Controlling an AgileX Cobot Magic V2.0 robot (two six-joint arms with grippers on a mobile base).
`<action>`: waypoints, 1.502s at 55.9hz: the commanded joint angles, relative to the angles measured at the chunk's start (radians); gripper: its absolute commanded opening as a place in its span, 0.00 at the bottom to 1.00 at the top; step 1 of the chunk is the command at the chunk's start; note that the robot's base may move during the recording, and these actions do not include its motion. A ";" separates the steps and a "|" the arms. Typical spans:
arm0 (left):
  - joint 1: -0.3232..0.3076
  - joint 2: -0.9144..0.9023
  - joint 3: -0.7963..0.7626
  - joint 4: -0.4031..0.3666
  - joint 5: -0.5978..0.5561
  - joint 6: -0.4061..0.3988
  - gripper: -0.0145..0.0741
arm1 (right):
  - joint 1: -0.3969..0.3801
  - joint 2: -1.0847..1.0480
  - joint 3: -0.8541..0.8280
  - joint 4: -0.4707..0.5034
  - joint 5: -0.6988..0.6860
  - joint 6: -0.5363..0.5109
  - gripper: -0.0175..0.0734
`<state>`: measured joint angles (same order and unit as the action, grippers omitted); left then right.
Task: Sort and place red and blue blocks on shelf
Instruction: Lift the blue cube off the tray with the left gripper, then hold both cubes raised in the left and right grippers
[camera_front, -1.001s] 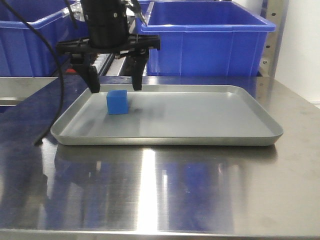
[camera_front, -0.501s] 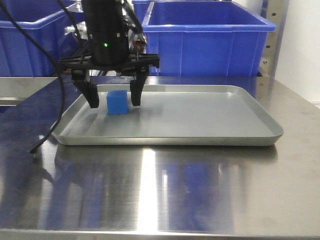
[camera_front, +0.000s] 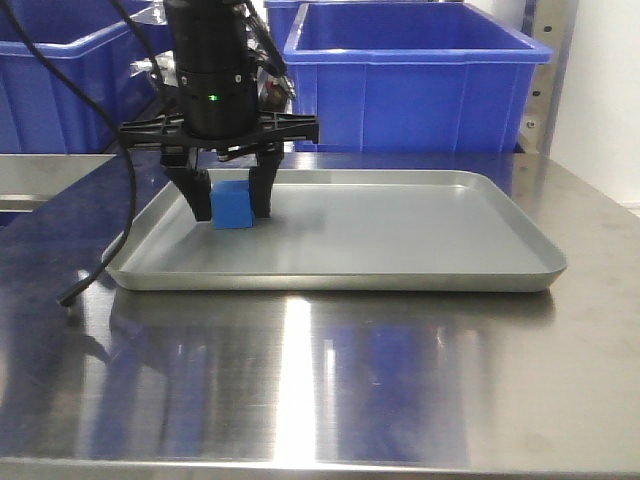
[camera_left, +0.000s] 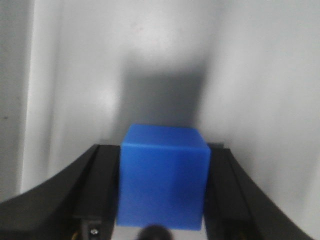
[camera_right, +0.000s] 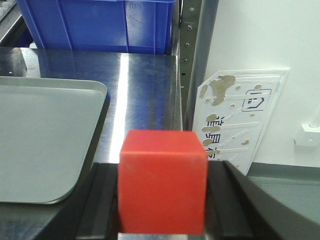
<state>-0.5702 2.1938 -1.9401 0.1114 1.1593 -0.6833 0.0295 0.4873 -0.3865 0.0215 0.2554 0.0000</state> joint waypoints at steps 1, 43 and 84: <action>0.000 -0.065 -0.033 0.012 -0.015 -0.009 0.53 | -0.005 0.000 -0.031 0.000 -0.082 -0.006 0.64; 0.030 -0.381 0.166 -0.049 -0.217 0.284 0.51 | -0.005 0.000 -0.031 0.000 -0.082 -0.006 0.64; 0.396 -1.169 1.102 -0.314 -0.909 0.798 0.51 | -0.005 0.000 -0.031 0.000 -0.082 -0.006 0.64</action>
<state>-0.1989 1.1407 -0.8912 -0.1882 0.3984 0.1061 0.0295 0.4873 -0.3865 0.0215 0.2554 0.0000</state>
